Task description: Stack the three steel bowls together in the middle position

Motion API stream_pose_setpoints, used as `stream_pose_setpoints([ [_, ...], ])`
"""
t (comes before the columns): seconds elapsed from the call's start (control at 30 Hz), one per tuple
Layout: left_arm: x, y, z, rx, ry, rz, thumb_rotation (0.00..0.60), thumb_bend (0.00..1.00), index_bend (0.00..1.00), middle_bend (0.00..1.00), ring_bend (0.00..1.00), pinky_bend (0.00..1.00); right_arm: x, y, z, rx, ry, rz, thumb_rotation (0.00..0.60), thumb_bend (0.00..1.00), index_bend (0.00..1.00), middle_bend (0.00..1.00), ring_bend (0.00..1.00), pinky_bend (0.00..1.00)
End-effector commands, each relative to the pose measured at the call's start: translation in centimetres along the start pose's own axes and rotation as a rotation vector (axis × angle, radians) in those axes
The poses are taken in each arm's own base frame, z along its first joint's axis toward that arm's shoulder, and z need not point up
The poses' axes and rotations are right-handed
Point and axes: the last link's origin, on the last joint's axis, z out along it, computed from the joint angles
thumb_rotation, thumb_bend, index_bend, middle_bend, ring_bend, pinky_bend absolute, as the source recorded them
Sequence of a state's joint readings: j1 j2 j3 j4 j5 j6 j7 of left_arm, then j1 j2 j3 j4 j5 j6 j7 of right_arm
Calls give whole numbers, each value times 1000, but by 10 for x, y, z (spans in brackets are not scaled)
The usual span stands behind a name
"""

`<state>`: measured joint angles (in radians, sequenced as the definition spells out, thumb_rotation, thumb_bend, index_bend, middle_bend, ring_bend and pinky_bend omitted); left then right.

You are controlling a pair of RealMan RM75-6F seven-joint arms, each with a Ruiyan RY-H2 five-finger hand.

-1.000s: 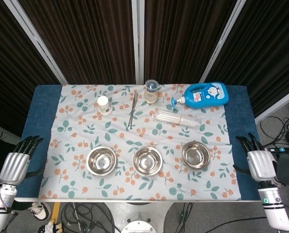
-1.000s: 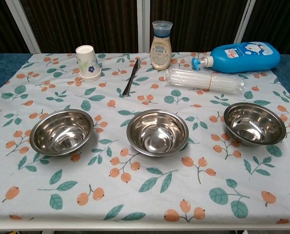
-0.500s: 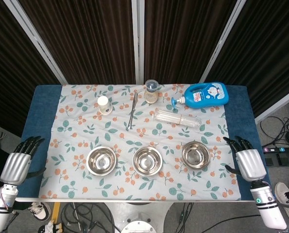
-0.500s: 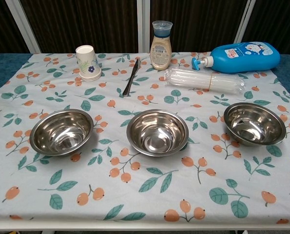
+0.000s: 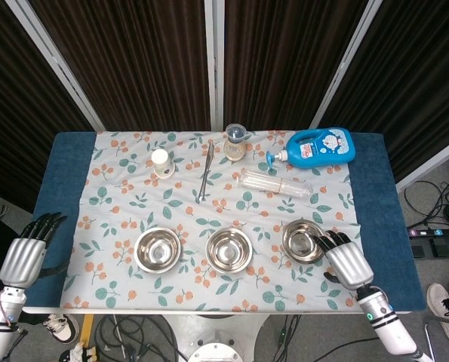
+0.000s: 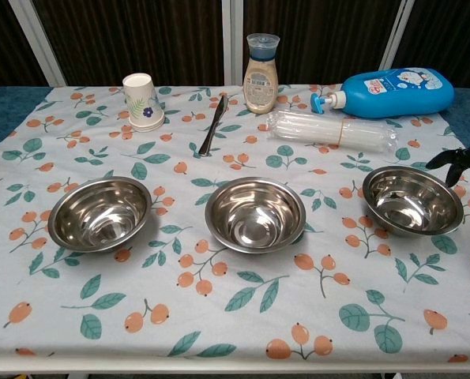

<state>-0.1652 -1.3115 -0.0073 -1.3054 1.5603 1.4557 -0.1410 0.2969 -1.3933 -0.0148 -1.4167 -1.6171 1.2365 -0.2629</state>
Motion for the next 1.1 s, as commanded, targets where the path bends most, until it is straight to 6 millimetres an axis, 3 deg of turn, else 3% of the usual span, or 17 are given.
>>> stream_pose_setpoints([
  [0.03, -1, -3, -1, 9, -4, -4, 600, 134, 188, 206, 120, 208, -4, -4, 5, 4, -11, -23, 600, 35, 205, 325, 192, 282],
  [0.43, -3, -15, -4, 31, -12, -20, 600, 134, 188, 206, 120, 208, -17, -27, 28, 49, -40, -62, 600, 96, 232, 330, 195, 283],
  [0.8, -3, -21, -5, 43, -13, -29, 600, 134, 188, 206, 120, 208, -28, -33, 40, 22, -25, -86, 600, 159, 406, 424, 299, 362],
  [1.1, -5, -24, -5, 48, -19, -34, 600, 134, 188, 205, 120, 208, -37, -35, 45, 19, -53, -103, 600, 235, 483, 466, 330, 378],
])
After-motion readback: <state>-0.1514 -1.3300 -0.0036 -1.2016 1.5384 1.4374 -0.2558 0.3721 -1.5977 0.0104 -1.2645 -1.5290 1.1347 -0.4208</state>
